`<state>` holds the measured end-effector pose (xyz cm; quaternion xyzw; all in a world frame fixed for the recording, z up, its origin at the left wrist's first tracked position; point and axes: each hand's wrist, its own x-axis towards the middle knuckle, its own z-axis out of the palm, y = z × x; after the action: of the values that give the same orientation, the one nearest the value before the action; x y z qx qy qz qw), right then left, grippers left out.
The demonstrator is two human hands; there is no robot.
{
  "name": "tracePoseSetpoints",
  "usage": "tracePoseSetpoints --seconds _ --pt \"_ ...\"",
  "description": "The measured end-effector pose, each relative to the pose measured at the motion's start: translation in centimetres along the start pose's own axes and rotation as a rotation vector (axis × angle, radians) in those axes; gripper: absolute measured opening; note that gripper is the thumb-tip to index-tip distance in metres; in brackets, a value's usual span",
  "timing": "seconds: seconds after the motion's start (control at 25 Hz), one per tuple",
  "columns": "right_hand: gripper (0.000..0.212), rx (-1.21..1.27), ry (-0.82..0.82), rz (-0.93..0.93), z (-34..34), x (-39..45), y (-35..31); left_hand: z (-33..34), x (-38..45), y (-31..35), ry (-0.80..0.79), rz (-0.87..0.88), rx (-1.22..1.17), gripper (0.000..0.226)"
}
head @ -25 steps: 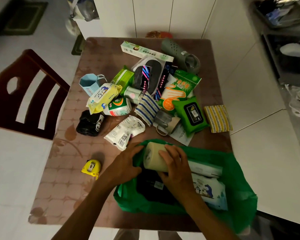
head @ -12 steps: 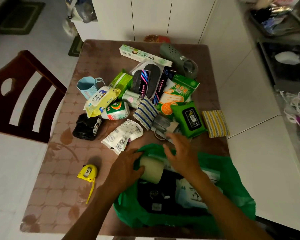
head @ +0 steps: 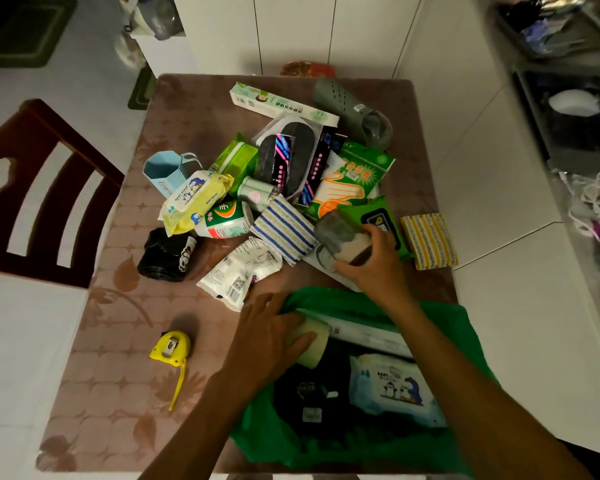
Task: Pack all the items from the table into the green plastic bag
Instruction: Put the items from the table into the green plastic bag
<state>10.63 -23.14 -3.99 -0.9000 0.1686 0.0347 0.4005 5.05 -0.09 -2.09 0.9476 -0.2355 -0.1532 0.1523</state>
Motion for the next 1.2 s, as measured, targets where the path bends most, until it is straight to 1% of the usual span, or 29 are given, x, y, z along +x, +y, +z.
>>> tracePoseSetpoints --seconds 0.08,0.12,0.16,0.24,0.32,0.4,0.48,0.56,0.64,0.68,0.72,0.76,0.8,0.84,0.88,0.92,0.96,1.0,1.04,1.08,1.12,1.16,1.2 --pt "0.08 0.336 0.08 0.028 -3.3 -4.7 1.0 0.4 0.9 1.0 -0.065 -0.008 0.003 0.052" --pt "0.077 0.442 0.066 0.013 -4.6 -7.4 1.6 0.7 1.2 1.3 -0.107 -0.037 -0.014 0.058" --pt "0.077 0.468 0.031 -0.036 -5.4 -9.8 2.5 0.9 1.4 1.4 -0.143 -0.081 -0.042 0.066" --pt "0.078 0.302 -0.031 -0.181 -5.3 -13.0 4.9 1.0 1.3 1.3 -0.188 -0.161 -0.089 0.078" --pt "0.079 0.114 -0.124 -0.249 -3.8 -14.5 7.1 0.9 1.0 1.0 -0.178 -0.191 -0.096 0.08" --pt "0.078 -0.092 -0.198 -0.321 -1.8 -15.2 8.6 0.9 0.8 0.8 -0.114 -0.176 -0.098 0.079" --pt "0.082 -0.252 -0.183 -0.355 0.0 -15.3 9.6 1.0 0.5 0.7 -0.042 -0.143 -0.099 0.078" --pt "0.085 -0.332 -0.206 -0.367 1.9 -15.1 9.0 1.0 -0.1 0.2 0.022 -0.162 -0.07 0.076" --pt "0.081 -0.372 -0.242 -0.401 3.5 -14.2 7.5 0.7 -0.8 -0.7 0.087 -0.163 -0.051 0.07" --pt "0.079 -0.405 -0.261 -0.42 4.0 -13.6 6.8 0.4 -1.2 -1.1 0.141 -0.123 -0.112 0.062" --pt "0.078 -0.444 -0.317 -0.414 4.2 -12.9 6.2 0.0 -1.8 -1.6 0.198 -0.1 -0.269 0.049" --pt "0.08 -0.459 -0.381 -0.377 4.1 -12.5 5.6 -0.6 -2.6 -2.1 0.239 -0.125 -0.5 0.036" --pt "0.084 -0.429 -0.435 -0.331 3.6 -12.3 5.4 -0.6 -3.2 -3.1 0.339 -0.207 -0.706 0.031" --pt "0.086 -0.353 -0.47 -0.289 2.6 -12.3 5.3 -0.1 -3.7 -4.6 0.463 -0.331 -0.783 0.033" --pt "0.086 -0.245 -0.473 -0.247 1.7 -12.5 5.3 0.7 -4.3 -6.6 0.537 -0.473 -0.739 0.039" --pt "0.083 -0.136 -0.444 -0.204 0.8 -12.7 5.3 1.6 -4.9 -9.0 0.5 -0.612 -0.582 0.049" --pt "0.077 -0.057 -0.379 -0.172 0.1 -12.9 5.3 2.7 -5.4 -10.9 0.358 -0.734 -0.415 0.06" --pt "0.071 -0.025 -0.305 -0.143 -0.4 -13.1 5.4 3.9 -6.0 -12.7 0.193 -0.792 -0.288 0.065" --pt "0.066 -0.026 -0.234 -0.115 -0.7 -13.4 5.6 5.3 -6.4 -14.4 0.098 -0.785 -0.244 0.061" --pt "0.061 -0.032 -0.179 -0.094 -1.0 -13.5 5.7 5.9 -6.1 -14.8 0.108 -0.754 -0.26 0.051" --pt "0.056 -0.02 -0.136 -0.088 -1.3 -13.7 5.5 6.0 -5.7 -15.0 0.176 -0.743 -0.32 0.044" --pt "0.051 0.009 -0.101 -0.088 -1.6 -13.8 5.1 4.9 -5.2 -14.5 0.288 -0.768 -0.438 0.043" --pt "0.048 0.04 -0.063 -0.075 -2.1 -14.2 4.7 3.4 -4.5 -13.6 0.409 -0.805 -0.606 0.047"
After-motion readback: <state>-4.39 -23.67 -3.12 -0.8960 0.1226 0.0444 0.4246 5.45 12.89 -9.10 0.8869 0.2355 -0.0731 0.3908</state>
